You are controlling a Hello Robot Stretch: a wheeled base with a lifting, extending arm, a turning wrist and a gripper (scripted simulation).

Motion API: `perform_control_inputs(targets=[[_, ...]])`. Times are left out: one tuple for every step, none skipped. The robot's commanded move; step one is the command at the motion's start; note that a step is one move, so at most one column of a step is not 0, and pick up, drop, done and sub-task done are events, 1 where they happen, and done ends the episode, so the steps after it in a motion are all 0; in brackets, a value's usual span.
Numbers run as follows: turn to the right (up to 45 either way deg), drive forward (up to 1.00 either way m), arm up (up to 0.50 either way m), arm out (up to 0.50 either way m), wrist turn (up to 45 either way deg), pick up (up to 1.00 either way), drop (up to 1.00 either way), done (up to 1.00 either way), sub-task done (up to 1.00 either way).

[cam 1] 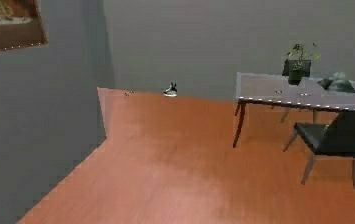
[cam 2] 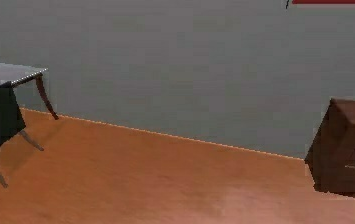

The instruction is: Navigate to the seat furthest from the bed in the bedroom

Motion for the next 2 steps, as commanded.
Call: perform_control_inputs(targets=[[0.0,1.0,0.0,0.0,0.0,0.0,0.0,0.0,0.0],[6.0,0.0,0.0,0.0,0.0,0.0,0.0,0.0,0.0]])
